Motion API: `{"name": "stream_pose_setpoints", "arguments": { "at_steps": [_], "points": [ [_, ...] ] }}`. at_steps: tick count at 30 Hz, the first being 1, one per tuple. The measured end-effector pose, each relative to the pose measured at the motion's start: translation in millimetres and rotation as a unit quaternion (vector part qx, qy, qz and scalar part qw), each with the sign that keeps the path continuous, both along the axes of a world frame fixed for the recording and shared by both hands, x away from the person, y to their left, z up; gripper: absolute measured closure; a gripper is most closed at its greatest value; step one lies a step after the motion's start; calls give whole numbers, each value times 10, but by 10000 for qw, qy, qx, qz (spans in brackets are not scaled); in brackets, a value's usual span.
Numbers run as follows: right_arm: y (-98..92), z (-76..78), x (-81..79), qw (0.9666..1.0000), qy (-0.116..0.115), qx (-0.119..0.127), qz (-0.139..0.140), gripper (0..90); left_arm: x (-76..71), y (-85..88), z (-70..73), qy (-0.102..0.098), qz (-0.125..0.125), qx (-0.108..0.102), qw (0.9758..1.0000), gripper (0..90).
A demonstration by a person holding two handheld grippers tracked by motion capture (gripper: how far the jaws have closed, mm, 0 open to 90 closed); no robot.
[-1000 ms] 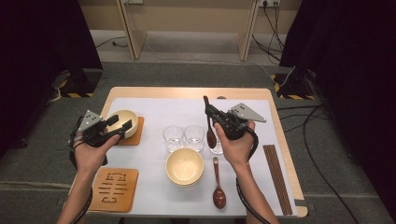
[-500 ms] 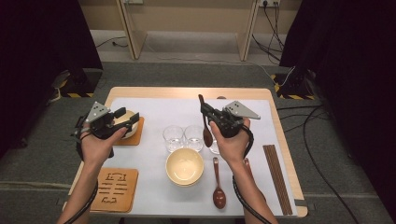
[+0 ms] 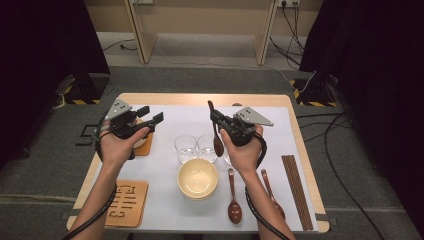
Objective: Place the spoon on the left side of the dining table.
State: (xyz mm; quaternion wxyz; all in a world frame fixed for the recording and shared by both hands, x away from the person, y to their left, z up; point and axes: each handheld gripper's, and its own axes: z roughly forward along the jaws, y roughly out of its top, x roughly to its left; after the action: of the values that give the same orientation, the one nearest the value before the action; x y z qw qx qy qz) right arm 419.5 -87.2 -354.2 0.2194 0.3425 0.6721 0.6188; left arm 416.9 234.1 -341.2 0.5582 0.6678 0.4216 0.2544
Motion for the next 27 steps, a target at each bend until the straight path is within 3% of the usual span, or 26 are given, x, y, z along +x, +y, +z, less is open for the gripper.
{"name": "stream_pose_setpoints", "arguments": {
  "at_steps": [4, 27],
  "points": [
    [29, -15, 10, 10000, 18, -8, 24, 847, 39, -98, 66, -12, -117, -100, 9999, 379],
    [197, -25, 51, 9999, 22, -52, 143, 847, 137, -507, 291, -55, -618, -144, 9980, 418]
  ]
}}
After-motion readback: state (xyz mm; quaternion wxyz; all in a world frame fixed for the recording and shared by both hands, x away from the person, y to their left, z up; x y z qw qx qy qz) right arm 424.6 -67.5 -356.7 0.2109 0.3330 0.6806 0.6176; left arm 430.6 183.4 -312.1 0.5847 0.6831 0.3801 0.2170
